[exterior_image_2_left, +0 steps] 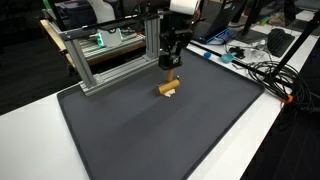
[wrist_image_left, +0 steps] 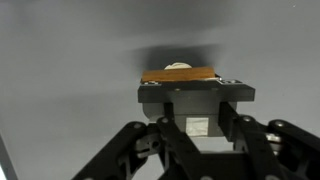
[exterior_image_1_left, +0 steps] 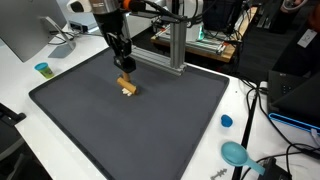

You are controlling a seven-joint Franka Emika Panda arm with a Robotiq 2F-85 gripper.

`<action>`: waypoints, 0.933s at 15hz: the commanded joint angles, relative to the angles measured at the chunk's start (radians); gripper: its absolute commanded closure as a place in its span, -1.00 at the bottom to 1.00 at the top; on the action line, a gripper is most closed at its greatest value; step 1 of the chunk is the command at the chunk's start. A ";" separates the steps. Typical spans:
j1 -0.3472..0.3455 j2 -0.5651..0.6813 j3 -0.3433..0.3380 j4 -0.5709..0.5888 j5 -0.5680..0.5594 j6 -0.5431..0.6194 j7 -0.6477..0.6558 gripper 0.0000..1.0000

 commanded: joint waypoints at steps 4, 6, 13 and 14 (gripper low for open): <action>-0.030 0.085 -0.016 0.013 0.073 -0.051 0.004 0.57; -0.034 0.097 -0.017 0.040 0.093 -0.044 0.007 0.57; -0.047 -0.023 0.002 0.080 0.117 -0.152 -0.144 0.57; -0.043 -0.024 0.002 0.088 0.111 -0.162 -0.155 0.57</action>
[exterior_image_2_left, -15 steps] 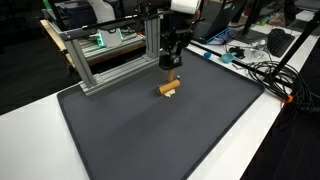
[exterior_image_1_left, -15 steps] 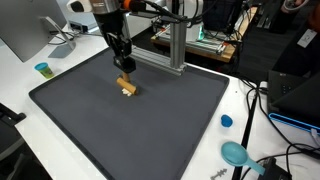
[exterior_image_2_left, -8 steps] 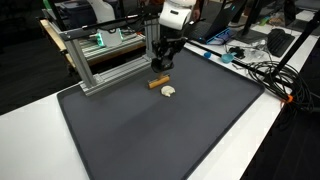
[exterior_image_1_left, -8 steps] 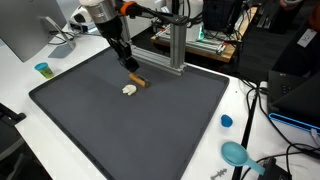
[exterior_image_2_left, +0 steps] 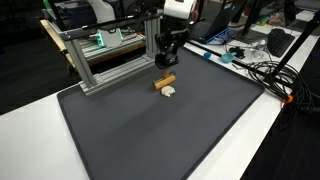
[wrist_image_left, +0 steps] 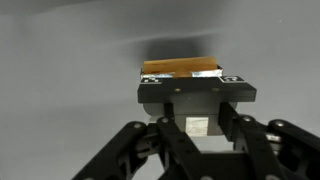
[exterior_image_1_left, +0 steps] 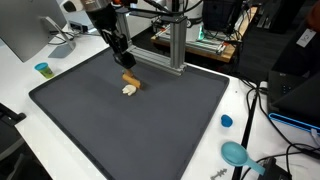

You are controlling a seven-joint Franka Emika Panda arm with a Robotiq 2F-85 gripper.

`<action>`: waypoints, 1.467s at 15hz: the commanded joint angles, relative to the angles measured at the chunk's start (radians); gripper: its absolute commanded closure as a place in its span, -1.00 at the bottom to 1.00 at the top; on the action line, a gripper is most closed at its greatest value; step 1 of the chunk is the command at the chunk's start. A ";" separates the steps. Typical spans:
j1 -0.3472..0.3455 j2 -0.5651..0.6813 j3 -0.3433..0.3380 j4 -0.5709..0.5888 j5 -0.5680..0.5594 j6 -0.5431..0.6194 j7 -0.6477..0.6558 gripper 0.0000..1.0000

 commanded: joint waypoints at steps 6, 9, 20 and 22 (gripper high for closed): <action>0.017 -0.025 0.000 -0.001 -0.015 0.042 -0.006 0.57; 0.024 -0.004 -0.009 0.003 -0.067 0.076 0.024 0.57; 0.008 0.044 0.016 0.002 -0.005 0.079 0.003 0.57; 0.006 0.058 0.018 0.015 0.016 0.109 0.003 0.57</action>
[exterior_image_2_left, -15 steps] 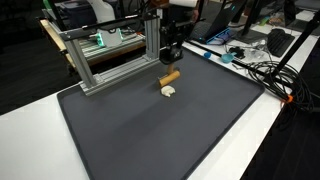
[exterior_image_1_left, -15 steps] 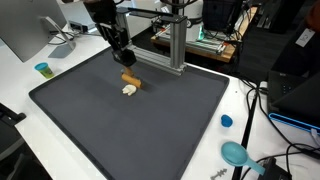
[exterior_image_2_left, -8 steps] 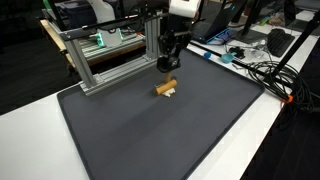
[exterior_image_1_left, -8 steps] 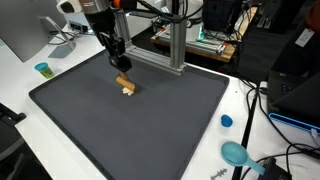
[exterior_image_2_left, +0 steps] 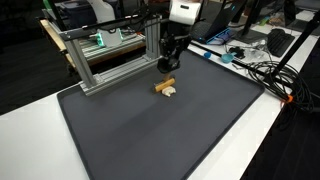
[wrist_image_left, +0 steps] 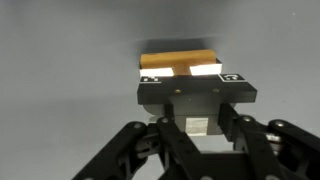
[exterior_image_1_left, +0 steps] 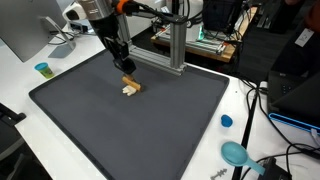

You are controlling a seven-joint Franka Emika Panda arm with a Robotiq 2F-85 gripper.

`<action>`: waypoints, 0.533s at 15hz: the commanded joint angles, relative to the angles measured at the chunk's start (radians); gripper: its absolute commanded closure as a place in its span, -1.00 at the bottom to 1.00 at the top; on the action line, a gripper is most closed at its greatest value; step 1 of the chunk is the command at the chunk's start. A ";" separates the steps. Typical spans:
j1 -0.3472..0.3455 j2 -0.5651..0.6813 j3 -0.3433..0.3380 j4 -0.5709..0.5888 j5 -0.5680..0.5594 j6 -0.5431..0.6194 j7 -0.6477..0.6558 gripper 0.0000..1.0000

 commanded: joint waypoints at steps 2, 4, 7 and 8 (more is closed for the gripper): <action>-0.007 0.028 0.011 0.030 0.066 0.064 -0.004 0.57; 0.003 0.036 0.002 0.055 0.032 0.009 -0.005 0.57; 0.000 0.011 0.005 0.074 0.010 -0.144 -0.072 0.57; -0.005 -0.004 0.009 0.074 0.023 -0.152 -0.088 0.57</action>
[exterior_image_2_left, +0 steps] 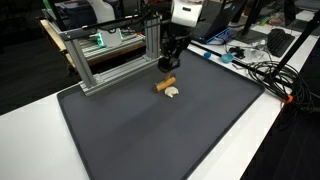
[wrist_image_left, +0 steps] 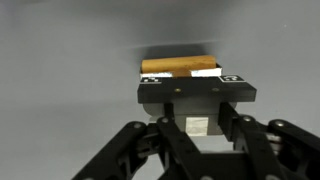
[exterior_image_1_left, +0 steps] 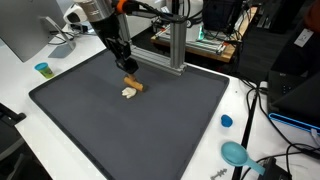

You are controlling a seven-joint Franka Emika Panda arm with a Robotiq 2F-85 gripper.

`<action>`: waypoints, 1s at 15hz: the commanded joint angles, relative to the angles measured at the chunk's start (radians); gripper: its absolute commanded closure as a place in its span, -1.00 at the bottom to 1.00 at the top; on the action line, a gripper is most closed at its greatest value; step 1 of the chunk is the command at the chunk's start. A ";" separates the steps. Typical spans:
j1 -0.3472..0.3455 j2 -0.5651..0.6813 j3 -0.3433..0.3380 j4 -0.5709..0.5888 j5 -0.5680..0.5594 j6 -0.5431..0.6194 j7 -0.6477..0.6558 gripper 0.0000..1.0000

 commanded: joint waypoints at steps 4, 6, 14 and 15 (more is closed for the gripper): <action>-0.017 -0.040 0.020 0.070 0.067 -0.035 -0.074 0.57; -0.011 -0.026 0.018 0.090 0.068 -0.022 -0.066 0.57; 0.005 0.056 -0.001 0.103 0.016 0.054 -0.006 0.57; 0.005 0.070 -0.003 0.106 0.017 0.082 0.001 0.57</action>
